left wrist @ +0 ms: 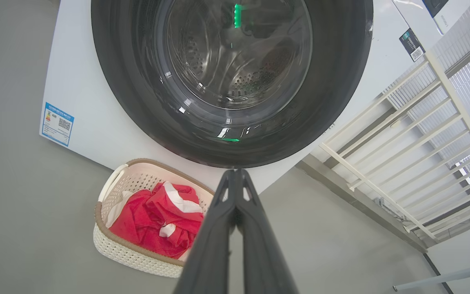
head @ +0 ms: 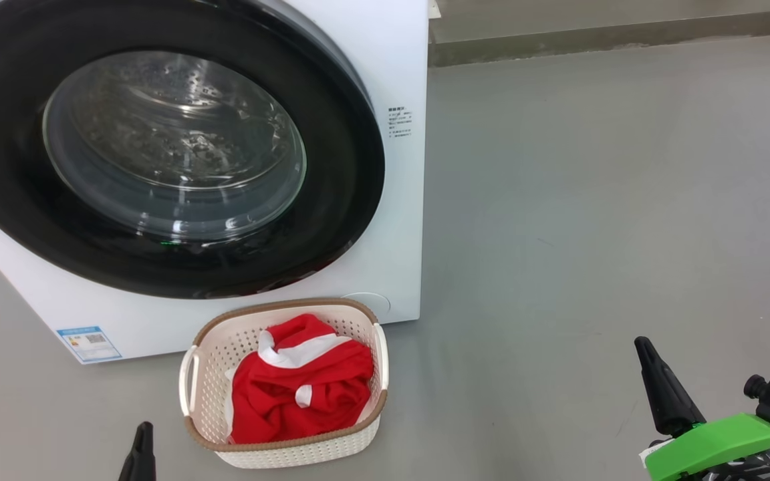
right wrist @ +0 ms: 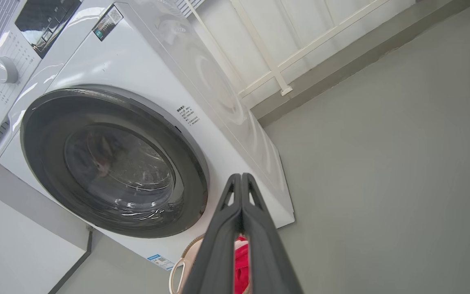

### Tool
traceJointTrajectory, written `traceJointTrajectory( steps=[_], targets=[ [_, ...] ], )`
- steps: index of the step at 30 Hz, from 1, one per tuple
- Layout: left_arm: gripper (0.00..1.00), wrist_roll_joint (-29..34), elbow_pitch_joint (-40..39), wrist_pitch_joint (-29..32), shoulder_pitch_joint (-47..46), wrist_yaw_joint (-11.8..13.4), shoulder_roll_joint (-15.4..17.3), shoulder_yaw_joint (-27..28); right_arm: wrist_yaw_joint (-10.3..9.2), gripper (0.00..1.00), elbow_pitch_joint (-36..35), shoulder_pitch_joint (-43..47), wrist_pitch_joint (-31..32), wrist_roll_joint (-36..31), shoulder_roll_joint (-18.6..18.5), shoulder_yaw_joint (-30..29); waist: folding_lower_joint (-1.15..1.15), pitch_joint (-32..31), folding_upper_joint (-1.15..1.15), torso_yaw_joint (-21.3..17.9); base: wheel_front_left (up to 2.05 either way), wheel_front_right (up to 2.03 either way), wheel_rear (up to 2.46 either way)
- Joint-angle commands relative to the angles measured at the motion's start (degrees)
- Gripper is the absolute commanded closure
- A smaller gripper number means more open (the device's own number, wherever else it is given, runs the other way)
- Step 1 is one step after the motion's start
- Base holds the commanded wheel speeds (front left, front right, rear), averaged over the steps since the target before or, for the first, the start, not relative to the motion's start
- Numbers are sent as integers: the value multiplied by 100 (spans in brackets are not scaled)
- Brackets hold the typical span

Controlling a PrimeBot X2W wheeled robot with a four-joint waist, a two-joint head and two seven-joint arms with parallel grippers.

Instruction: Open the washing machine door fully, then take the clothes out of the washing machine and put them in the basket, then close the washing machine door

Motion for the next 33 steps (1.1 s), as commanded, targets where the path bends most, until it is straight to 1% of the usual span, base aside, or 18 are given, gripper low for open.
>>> traceJointTrajectory(
  steps=[1,27,33],
  targets=[
    [100,-183,-96,37,-291,-65,94,76,-8,100,-121,-310,42,169,-65,-33,-1,7,0,11,0,0,0],
    [100,-1812,141,449,-628,-108,113,63,-12,100,-53,-436,460,1611,86,-300,-1,93,0,171,0,0,0],
    [100,-2269,207,564,-723,-120,118,59,-14,100,-33,-472,579,2014,130,-376,-1,117,0,216,0,0,0]
  ],
)
